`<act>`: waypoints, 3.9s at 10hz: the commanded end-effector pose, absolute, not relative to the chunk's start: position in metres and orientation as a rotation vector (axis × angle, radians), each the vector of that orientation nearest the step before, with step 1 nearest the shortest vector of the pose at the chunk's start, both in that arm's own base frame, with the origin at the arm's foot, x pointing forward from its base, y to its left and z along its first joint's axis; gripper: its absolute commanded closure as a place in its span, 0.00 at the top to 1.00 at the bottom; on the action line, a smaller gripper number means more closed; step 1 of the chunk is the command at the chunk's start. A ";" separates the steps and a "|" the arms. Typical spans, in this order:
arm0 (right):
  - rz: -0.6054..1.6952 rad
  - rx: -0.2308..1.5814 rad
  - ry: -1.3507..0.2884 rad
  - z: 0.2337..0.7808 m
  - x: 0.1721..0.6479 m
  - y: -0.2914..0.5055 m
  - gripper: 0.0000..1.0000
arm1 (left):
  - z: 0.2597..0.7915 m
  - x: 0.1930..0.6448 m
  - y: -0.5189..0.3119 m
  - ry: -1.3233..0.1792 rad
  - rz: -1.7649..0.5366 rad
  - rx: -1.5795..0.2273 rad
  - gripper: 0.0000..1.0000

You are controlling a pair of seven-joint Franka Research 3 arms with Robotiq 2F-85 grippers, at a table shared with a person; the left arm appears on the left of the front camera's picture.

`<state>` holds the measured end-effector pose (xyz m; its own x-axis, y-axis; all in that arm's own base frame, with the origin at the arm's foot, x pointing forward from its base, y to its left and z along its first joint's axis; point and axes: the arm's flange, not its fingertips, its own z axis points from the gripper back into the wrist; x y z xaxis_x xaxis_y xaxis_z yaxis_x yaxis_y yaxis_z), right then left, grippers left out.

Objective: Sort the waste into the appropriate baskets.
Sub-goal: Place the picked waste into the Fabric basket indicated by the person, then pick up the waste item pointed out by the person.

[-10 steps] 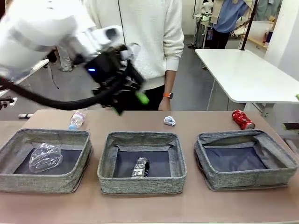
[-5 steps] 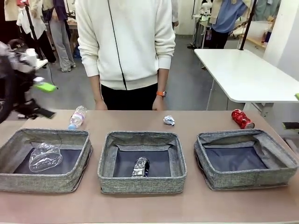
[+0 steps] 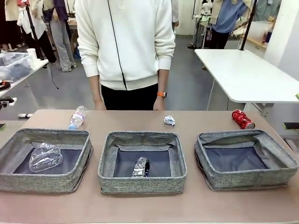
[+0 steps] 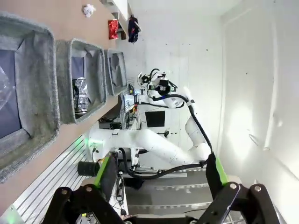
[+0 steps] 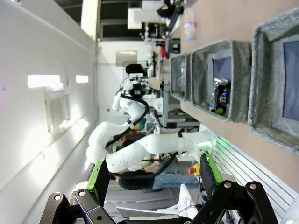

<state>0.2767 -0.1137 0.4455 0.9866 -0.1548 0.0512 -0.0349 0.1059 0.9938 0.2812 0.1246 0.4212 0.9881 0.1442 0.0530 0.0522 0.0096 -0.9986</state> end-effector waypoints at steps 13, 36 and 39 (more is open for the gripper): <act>-0.107 1.486 -0.151 0.452 0.277 -0.113 1.00 | 0.431 0.290 0.103 -0.112 0.019 -1.495 1.00; 0.394 0.266 -0.461 0.422 0.454 0.172 1.00 | 0.431 0.290 0.103 -0.112 0.019 -1.495 1.00; 0.407 0.307 -0.413 0.389 0.511 0.192 1.00 | 0.431 0.290 0.103 -0.112 0.019 -1.495 1.00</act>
